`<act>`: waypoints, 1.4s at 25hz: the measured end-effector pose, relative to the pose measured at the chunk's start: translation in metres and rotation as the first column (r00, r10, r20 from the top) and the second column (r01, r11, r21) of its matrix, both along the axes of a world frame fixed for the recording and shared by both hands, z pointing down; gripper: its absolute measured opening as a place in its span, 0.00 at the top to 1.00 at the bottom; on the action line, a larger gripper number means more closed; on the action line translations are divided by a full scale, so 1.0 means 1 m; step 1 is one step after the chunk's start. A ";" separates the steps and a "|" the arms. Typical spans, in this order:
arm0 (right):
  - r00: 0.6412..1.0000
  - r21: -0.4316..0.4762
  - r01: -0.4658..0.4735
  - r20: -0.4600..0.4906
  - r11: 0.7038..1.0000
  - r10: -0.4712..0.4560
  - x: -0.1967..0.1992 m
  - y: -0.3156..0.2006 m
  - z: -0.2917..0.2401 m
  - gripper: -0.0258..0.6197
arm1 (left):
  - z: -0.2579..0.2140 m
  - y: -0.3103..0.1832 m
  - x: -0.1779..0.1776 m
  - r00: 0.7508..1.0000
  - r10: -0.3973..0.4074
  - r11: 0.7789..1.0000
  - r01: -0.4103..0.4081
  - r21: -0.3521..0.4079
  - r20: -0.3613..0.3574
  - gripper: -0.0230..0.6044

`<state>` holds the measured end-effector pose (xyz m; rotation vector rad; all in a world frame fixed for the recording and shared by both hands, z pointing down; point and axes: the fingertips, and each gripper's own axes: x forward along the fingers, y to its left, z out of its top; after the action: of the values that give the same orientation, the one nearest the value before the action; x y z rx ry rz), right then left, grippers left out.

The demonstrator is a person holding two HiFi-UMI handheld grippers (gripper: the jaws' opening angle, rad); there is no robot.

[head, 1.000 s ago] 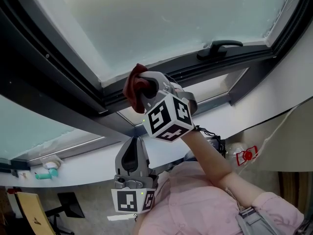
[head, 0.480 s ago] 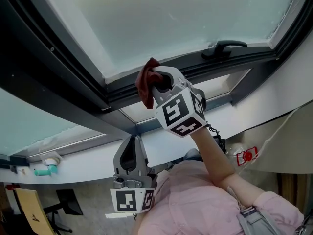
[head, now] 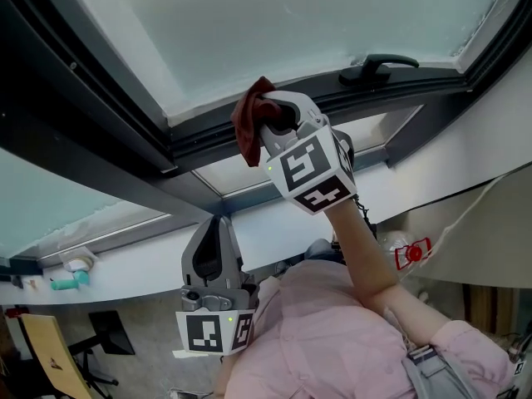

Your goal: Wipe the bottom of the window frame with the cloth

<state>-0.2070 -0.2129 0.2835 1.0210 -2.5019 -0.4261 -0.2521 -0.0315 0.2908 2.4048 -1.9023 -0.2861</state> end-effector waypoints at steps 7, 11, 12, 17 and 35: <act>1.000 -0.014 0.011 0.002 1.000 -0.011 -0.002 0.000 0.000 0.87 | 0.008 0.010 0.008 0.999 0.039 0.999 -0.039 -0.023 0.004 0.96; 1.000 -0.032 0.015 -0.003 0.999 -0.016 -0.002 0.001 0.001 0.87 | 0.016 0.020 0.008 0.999 0.052 0.997 -0.052 -0.048 -0.012 0.96; 1.000 -0.033 0.015 -0.004 0.999 -0.016 -0.002 0.000 0.001 0.87 | 0.017 0.020 0.007 0.999 0.052 0.997 -0.052 -0.051 -0.015 0.96; 1.000 -0.038 0.005 -0.010 0.999 -0.006 -0.003 -0.002 0.001 0.87 | 0.019 0.023 0.005 0.997 0.064 0.997 -0.066 -0.045 -0.039 0.96; 0.999 -0.015 0.027 -0.025 1.000 -0.028 -0.009 -0.004 0.005 0.87 | 0.032 0.007 0.050 0.990 0.130 0.983 -0.136 -0.123 -0.058 0.96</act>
<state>-0.2158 -0.2167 0.2882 0.9710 -2.4957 -0.4254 -0.2025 -0.0242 0.3226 2.4037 -1.6760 -0.2085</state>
